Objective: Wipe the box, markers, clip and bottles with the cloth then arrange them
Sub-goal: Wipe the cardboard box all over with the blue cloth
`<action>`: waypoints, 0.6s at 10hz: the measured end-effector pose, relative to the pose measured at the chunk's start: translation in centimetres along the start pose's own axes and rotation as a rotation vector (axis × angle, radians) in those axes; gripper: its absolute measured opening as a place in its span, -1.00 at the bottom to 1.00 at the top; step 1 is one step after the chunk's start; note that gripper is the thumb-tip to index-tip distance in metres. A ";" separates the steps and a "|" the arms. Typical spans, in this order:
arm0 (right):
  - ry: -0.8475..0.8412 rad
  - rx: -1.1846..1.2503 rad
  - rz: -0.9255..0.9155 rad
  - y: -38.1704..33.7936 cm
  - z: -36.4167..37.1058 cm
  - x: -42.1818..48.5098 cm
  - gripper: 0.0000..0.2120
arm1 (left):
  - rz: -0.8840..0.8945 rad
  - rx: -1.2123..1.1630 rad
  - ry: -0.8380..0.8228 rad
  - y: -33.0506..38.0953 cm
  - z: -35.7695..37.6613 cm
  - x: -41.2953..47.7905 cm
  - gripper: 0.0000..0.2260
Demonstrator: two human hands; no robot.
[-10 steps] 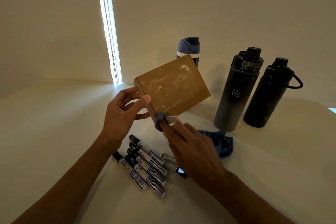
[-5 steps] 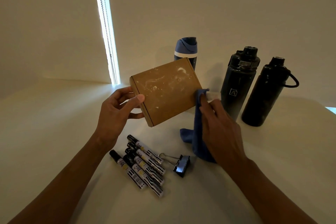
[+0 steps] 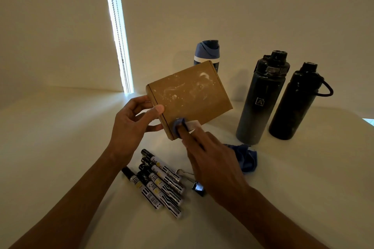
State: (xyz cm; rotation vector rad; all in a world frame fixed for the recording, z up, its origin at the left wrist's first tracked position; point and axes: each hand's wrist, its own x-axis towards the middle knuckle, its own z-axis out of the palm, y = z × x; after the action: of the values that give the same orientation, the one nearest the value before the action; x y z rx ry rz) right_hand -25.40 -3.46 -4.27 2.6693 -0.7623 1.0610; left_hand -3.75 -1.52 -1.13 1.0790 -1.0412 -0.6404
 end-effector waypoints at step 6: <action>0.028 -0.083 0.325 2.5 -2.8 0.2 -0.50 | -0.012 -0.008 0.000 0.2 -0.3 0.0 -0.49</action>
State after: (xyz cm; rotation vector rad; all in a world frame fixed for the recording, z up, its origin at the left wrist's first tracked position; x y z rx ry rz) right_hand -28.22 -4.79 -2.18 2.5102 -1.2375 1.1042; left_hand -3.53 -1.31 -0.98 1.0793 -1.0317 -0.6537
